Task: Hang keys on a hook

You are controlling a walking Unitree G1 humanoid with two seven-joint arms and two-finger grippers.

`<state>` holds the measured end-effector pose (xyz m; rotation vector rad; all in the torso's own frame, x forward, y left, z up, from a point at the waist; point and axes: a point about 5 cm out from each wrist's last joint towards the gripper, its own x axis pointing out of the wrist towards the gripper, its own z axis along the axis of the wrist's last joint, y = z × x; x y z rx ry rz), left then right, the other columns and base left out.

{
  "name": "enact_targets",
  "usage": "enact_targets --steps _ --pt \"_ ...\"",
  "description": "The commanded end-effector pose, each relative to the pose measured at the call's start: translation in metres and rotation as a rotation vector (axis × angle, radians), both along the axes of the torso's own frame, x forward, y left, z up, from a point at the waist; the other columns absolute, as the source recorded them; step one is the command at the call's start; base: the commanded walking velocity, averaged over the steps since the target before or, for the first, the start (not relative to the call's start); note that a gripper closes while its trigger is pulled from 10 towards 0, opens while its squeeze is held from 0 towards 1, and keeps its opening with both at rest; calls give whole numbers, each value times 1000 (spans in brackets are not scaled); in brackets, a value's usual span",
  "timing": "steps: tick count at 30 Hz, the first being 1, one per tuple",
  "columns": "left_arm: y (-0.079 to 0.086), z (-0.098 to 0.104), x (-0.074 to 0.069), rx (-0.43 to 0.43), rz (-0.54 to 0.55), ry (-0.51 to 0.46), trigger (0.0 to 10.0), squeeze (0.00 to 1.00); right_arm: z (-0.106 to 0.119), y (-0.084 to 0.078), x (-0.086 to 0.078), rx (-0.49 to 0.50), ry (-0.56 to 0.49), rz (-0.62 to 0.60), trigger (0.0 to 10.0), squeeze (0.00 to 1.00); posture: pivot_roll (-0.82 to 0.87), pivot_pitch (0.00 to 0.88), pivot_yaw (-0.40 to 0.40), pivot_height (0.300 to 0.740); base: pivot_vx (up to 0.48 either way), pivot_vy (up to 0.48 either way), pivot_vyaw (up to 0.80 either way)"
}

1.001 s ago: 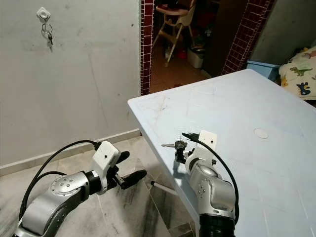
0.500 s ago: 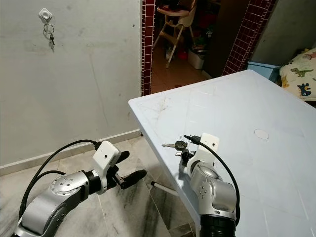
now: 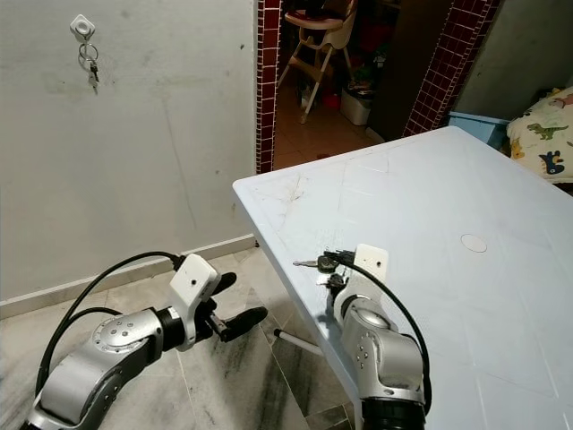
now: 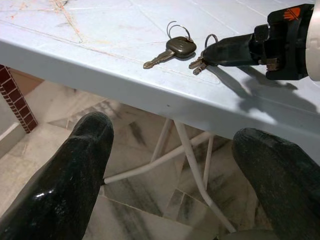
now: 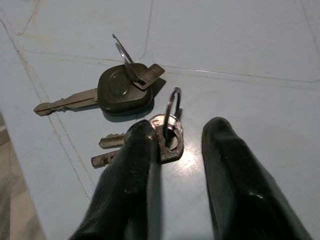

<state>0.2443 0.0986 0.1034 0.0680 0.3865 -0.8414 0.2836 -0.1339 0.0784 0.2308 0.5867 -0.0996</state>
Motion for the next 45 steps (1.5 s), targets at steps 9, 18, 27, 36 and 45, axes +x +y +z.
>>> enact_targets --steps 9,18,27,36,45 --pt "-2 3 2 9 -18 -21 10000 0 -15 17 -9 46 35 29 0 0 94 0 -69 740 0 0 0" --pt "-3 2 2 11 -20 -25 10000 0 -15 15 -9 38 24 16 0 0 91 0 -66 740 0 0 0" --pt "-4 2 2 10 -22 -32 10000 0 -11 8 -7 12 -18 -20 0 0 86 0 -64 740 0 0 0" --pt "-4 3 4 8 -9 -54 10000 0 16 2 2 -67 -183 7 0 0 84 0 -66 740 0 0 0" --pt "-3 11 16 -23 76 -124 10000 0 39 3 8 -98 -344 11 784 0 88 0 -60 740 0 0 0"
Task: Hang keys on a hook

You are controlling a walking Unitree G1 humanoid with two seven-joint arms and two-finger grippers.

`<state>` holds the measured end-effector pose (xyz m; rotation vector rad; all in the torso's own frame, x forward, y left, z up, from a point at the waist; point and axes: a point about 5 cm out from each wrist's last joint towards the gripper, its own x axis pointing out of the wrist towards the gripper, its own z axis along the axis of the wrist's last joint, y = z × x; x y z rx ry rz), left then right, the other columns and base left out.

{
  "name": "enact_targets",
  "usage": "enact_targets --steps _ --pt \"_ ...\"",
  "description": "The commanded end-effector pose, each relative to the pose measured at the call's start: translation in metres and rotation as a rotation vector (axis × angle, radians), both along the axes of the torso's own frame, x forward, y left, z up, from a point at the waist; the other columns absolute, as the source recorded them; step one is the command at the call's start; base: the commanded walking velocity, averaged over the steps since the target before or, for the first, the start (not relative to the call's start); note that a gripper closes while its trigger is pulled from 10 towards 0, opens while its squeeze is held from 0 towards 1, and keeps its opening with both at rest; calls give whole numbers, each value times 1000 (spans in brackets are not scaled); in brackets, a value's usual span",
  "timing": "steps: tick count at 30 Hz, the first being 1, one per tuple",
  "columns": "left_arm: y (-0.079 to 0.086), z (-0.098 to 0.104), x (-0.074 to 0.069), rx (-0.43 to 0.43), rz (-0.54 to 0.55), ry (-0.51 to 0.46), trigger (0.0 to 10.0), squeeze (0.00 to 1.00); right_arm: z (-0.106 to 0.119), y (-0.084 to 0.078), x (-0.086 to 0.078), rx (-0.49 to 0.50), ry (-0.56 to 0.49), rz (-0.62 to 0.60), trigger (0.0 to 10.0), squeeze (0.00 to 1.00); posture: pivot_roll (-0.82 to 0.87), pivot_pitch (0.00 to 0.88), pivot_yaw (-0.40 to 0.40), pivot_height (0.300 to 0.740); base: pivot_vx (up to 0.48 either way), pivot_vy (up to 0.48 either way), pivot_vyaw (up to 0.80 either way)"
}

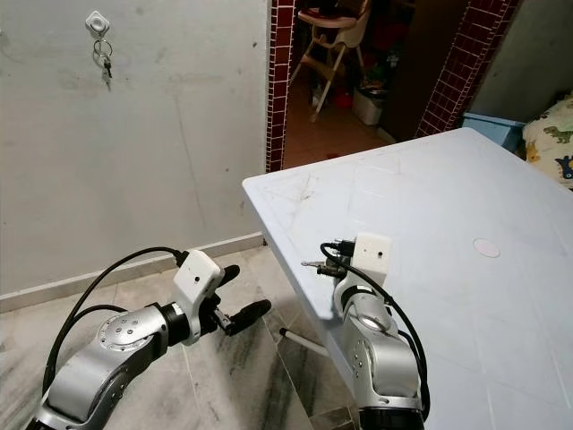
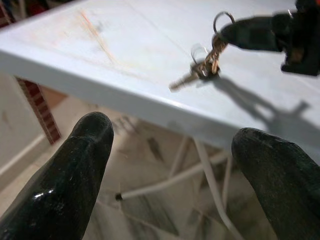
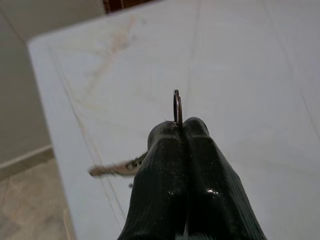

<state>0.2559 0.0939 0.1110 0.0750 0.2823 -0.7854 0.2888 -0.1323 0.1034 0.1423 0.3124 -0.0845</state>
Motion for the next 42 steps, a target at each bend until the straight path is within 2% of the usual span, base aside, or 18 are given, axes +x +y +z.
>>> enact_targets --steps 1,2,3,4,5,10,15,24,27,30,42 --pt "2 6 8 -3 40 -47 10000 0 19 3 4 -10 -104 13 3647 0 88 0 -60 740 0 0 0" --pt "2 7 9 -4 49 -57 10000 0 21 3 4 -11 -116 17 3647 0 88 0 -60 740 0 0 0" --pt "3 8 10 -9 67 -62 10000 0 23 4 4 -7 -127 22 4275 0 89 0 -56 740 0 0 0" --pt "4 8 11 -13 83 -64 10000 0 24 4 4 -8 -137 27 7412 0 90 0 -56 740 0 0 0" --pt "5 8 12 -15 102 -71 10000 0 25 5 4 -16 -149 29 10000 0 90 0 -54 740 0 0 0" --pt "12 12 25 -14 241 -127 10000 0 32 5 7 -19 -208 27 10000 0 88 0 -53 740 0 0 0" --pt "18 17 31 -19 306 -159 10000 0 42 6 7 -33 -263 36 10000 0 91 0 -51 740 0 0 345" --pt "25 21 35 -11 381 -177 10000 0 40 11 7 -16 -269 41 10000 0 95 0 -39 740 0 0 800" --pt "25 24 37 -12 366 -210 10000 0 41 13 8 -12 -275 42 10000 0 97 0 -35 740 0 0 800" --pt "26 21 38 -31 385 -171 10000 0 42 14 8 -9 -277 45 10000 0 99 0 -35 740 0 0 800" --pt "29 19 40 -38 402 -139 10000 0 41 10 11 8 -278 24 10000 0 107 0 -34 740 0 23 646"
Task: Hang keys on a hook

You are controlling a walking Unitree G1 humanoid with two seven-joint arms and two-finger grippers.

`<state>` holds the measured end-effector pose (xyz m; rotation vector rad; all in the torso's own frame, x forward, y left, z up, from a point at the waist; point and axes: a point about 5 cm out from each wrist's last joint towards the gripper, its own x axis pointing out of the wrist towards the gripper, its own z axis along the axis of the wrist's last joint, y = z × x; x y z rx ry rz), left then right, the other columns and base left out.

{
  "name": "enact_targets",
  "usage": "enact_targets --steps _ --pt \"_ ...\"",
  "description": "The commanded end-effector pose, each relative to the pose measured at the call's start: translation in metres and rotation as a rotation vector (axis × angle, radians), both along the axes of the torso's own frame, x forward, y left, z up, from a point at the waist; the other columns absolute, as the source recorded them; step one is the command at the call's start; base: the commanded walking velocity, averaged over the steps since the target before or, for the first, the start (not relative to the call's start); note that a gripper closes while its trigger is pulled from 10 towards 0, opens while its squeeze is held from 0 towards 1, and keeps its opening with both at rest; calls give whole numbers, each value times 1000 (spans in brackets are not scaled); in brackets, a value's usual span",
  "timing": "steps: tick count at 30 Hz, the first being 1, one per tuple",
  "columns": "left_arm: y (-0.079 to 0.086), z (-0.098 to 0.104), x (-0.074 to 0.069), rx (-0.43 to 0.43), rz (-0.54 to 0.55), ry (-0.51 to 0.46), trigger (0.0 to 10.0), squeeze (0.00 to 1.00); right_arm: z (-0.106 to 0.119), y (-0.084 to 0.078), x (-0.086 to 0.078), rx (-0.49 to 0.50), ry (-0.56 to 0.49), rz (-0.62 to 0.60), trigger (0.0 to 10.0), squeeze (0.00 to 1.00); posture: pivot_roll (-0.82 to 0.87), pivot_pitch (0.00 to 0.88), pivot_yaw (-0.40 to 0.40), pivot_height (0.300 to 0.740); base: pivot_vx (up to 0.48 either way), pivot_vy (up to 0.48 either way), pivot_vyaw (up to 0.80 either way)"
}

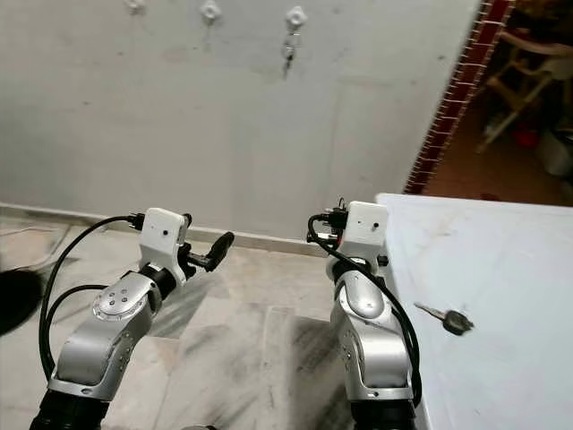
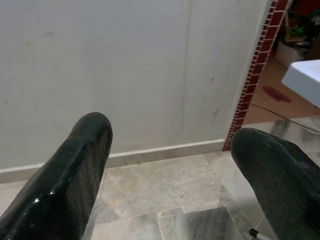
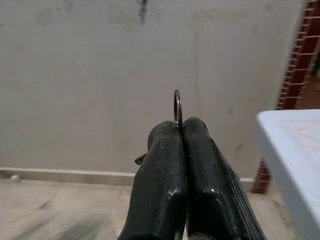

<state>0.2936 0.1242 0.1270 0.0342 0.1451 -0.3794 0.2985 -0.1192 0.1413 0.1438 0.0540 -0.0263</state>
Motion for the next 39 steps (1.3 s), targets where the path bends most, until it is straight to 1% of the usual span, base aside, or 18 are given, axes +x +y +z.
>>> enact_targets --steps 1,8,12,22,24,25,32,37,38,39 --pt "-1 3 2 -2 -3 -3 10000 0 3 -3 2 12 -15 -13 10000 0 107 0 -34 740 0 281 0" --pt "2 2 3 -8 5 12 10000 0 4 -1 3 10 -26 -9 10000 0 115 0 -39 740 0 463 0" --pt "2 2 3 -11 6 14 10000 0 8 -3 4 9 -44 -18 10000 0 117 0 -42 740 0 480 0" --pt "1 3 4 -24 11 21 10000 0 9 -5 4 6 -48 -29 10000 0 118 0 -40 740 0 480 0" --pt "1 3 5 -14 7 19 10000 0 9 -5 5 5 -48 -30 10000 0 114 0 -40 740 0 480 0" --pt "1 1 4 -18 16 38 10000 0 9 -4 5 6 -47 -29 10000 0 114 0 -40 740 0 480 0" --pt "0 2 5 -27 16 24 10000 0 9 -4 5 6 -46 -29 10000 0 110 0 -40 740 0 471 0" --pt "0 7 8 -11 18 -9 10000 0 11 -5 6 4 -49 -29 10000 0 109 0 -40 740 0 0 0" --pt "0 8 9 -38 11 -1 10000 0 10 -6 6 4 -48 -30 10000 0 108 0 -39 740 0 0 0" --pt "2 8 10 -47 19 3 10000 0 10 -6 6 4 -47 -31 10000 0 107 0 -38 740 0 0 0"
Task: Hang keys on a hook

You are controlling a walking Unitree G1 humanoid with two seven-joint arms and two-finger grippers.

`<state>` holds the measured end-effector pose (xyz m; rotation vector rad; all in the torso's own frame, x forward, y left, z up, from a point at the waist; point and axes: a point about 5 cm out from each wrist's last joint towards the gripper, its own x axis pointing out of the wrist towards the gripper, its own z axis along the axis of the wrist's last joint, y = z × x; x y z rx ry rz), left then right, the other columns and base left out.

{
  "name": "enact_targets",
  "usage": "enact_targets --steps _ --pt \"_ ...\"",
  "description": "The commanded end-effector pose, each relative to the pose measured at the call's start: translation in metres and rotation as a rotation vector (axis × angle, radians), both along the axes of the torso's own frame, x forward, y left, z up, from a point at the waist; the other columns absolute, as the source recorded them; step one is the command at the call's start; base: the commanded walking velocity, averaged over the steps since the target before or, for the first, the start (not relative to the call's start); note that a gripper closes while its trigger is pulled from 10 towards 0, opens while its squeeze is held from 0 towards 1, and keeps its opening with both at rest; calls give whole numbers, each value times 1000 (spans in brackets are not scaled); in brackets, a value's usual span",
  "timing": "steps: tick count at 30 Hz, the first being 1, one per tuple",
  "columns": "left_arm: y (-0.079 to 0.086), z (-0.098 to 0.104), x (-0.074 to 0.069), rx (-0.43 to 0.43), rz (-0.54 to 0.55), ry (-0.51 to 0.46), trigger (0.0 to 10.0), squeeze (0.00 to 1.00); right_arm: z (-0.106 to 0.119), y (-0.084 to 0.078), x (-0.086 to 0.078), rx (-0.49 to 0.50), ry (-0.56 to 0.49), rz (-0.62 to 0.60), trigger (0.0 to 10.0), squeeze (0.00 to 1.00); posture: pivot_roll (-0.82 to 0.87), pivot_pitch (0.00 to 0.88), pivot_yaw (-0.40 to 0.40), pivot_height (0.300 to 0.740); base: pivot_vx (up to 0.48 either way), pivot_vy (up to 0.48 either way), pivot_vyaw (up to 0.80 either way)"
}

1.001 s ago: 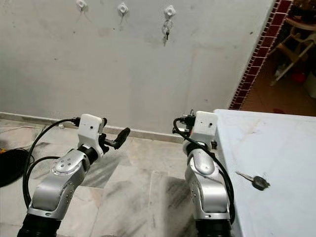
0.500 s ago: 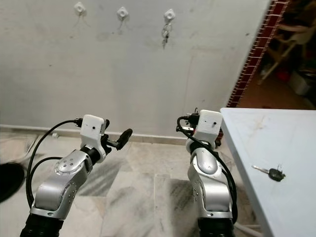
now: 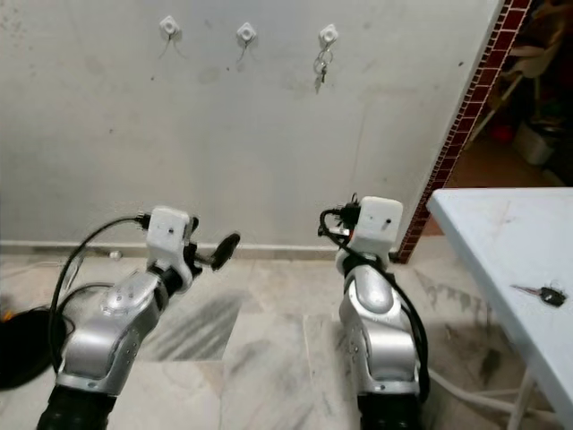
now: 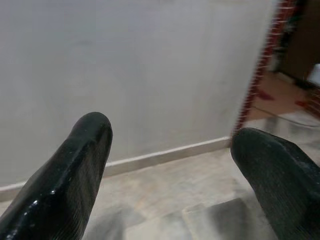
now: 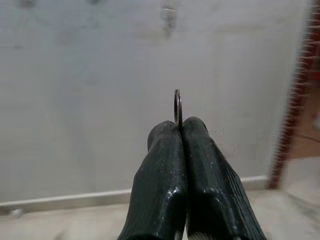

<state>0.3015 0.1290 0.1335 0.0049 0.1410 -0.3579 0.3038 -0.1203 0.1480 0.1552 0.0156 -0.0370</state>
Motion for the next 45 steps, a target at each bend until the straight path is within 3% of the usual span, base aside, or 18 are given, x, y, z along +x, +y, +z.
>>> enact_targets --steps 1,17,45 --pt "-2 2 2 -21 3 3 10000 0 3 -5 1 -6 -9 -18 10000 0 107 0 -38 740 0 0 0" --pt "1 4 3 -73 21 -3 10000 0 2 2 1 -7 -7 17 10000 0 109 0 -40 740 0 0 0" --pt "3 0 1 -69 24 10 10000 0 -2 13 0 -9 3 85 10000 0 117 0 -42 740 290 0 0"
